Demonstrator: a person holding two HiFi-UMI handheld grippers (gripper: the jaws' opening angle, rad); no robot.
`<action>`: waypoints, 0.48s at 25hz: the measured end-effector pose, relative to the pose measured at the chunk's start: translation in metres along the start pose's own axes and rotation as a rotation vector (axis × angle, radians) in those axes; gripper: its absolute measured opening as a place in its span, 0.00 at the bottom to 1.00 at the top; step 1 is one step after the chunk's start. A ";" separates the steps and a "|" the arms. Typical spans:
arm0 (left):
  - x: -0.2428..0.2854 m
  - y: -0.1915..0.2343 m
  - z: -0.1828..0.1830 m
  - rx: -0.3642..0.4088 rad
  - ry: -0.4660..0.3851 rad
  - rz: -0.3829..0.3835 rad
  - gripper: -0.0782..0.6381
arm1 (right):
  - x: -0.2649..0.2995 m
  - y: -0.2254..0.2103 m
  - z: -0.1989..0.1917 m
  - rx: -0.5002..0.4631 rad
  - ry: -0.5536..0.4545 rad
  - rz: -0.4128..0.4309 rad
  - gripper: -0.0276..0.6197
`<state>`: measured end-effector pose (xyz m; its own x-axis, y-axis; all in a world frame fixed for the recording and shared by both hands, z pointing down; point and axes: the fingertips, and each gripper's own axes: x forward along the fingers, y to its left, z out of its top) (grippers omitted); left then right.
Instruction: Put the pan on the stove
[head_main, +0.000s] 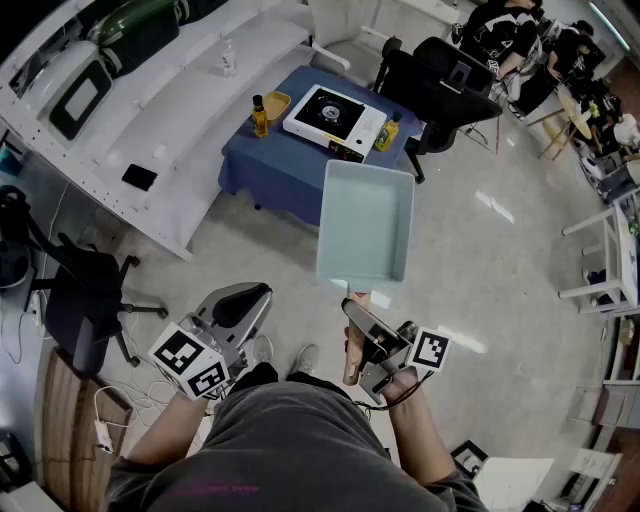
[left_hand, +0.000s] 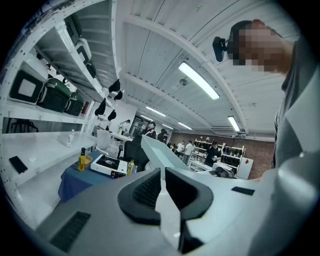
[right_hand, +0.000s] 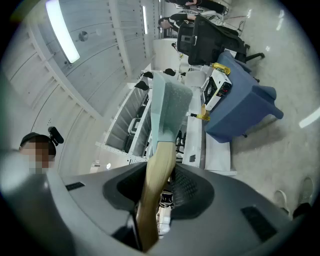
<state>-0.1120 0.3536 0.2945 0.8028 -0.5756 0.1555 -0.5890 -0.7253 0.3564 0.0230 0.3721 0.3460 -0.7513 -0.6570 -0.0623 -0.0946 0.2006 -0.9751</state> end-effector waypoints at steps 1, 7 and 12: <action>0.000 0.000 -0.001 0.001 0.001 -0.002 0.15 | 0.001 -0.001 0.000 -0.003 0.001 -0.001 0.26; 0.003 -0.001 -0.005 -0.002 0.008 -0.001 0.15 | 0.001 -0.005 0.001 -0.010 0.009 -0.010 0.26; 0.007 -0.004 -0.011 -0.009 0.016 0.008 0.15 | -0.005 -0.010 0.001 0.000 0.019 -0.012 0.26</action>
<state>-0.1030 0.3567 0.3039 0.7994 -0.5753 0.1732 -0.5948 -0.7172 0.3630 0.0289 0.3727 0.3554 -0.7622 -0.6456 -0.0470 -0.1035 0.1933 -0.9757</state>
